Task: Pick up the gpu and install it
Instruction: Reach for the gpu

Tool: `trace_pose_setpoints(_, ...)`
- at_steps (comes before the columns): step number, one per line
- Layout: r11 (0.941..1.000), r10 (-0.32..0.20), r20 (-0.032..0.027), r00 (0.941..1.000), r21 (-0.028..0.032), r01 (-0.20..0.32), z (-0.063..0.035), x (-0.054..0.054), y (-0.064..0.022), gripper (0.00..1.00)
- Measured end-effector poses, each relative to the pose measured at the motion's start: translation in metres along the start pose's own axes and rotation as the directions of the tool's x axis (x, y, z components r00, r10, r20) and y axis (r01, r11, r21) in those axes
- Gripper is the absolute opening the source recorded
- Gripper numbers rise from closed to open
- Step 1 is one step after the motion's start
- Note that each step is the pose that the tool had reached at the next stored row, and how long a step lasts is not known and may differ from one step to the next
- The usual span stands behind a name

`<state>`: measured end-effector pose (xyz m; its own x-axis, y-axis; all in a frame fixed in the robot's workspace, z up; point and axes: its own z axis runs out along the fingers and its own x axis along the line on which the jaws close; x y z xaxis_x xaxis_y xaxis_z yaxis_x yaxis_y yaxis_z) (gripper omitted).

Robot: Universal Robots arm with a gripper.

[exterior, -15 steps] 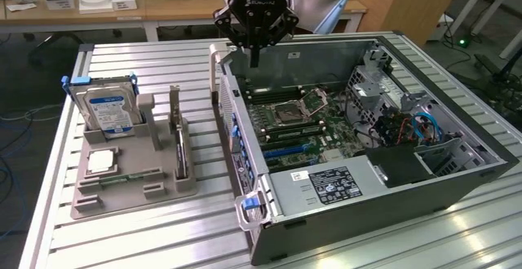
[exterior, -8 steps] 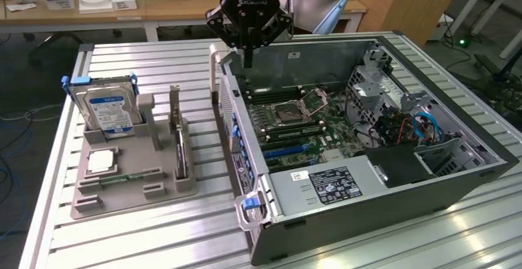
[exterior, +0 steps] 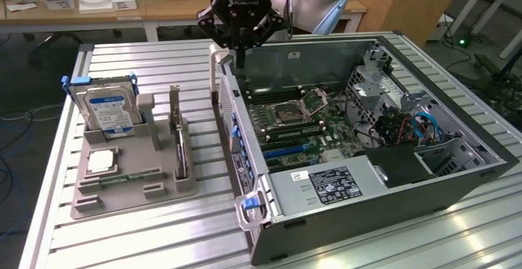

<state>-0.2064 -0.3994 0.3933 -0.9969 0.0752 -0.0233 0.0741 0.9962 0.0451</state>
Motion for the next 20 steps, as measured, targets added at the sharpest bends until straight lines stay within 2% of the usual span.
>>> trace_pose_setpoints(20, 1.0000, 0.000, 0.0000, 1.0000, 0.0000, 0.000, -0.0009, 0.033, -0.0033, 0.10)
